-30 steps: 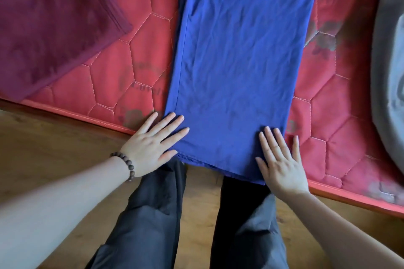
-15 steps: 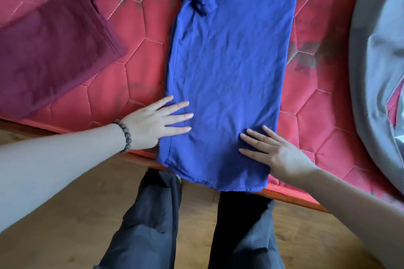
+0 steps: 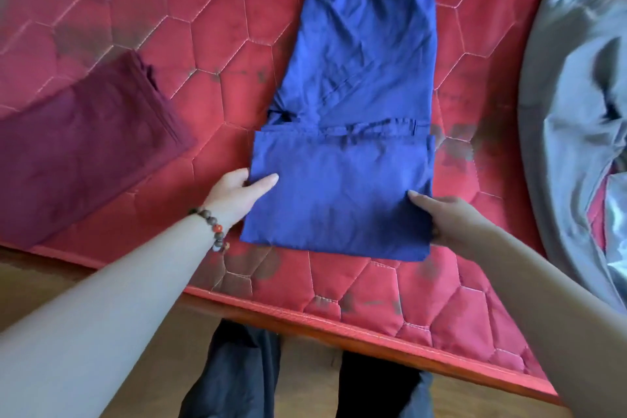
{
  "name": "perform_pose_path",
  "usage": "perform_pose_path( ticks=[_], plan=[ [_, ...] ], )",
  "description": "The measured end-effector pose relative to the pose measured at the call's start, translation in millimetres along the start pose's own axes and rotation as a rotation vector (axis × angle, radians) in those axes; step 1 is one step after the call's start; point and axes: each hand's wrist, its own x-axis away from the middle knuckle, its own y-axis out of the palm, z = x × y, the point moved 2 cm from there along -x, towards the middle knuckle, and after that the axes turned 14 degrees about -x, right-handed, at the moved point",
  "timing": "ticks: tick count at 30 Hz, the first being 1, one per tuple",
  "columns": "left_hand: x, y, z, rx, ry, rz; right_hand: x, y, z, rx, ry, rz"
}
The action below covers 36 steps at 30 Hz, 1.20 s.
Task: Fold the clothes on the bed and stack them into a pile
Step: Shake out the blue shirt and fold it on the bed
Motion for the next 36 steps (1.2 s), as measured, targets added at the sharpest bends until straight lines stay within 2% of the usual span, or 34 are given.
perform_pose_path(
  ticks=[2,4,9,15,23,25,27,28,30,32,36],
  plan=[
    [-4,3,4,-0.140,0.072,0.161,-9,3,-3,-0.021,-0.112,0.067],
    [-6,5,13,-0.164,0.112,0.264,-13,8,-10,-0.038,-0.234,0.089],
    [-5,8,28,-0.102,0.122,0.383,-12,26,-16,0.051,-0.445,0.230],
    [27,-1,41,-0.227,0.356,0.546,29,23,-12,0.123,-0.727,0.383],
    [-26,-46,147,-0.095,0.549,0.694,23,17,-140,0.114,-1.086,0.392],
    [-57,-53,167,-0.118,0.512,0.639,-6,16,-169,0.143,-0.995,0.389],
    [-95,-54,164,-0.181,0.312,0.462,-42,11,-179,0.235,-0.747,0.380],
    [-111,-53,155,-0.146,0.179,0.333,-58,8,-176,0.261,-0.608,0.353],
    [-129,-49,136,0.116,-0.013,0.109,-78,4,-162,0.199,-0.407,0.263],
    [-130,-51,121,0.301,-0.094,0.029,-88,-3,-147,0.049,-0.352,0.215],
    [-120,-55,93,0.381,-0.178,-0.104,-82,-9,-121,-0.244,-0.259,0.120]
  ],
)
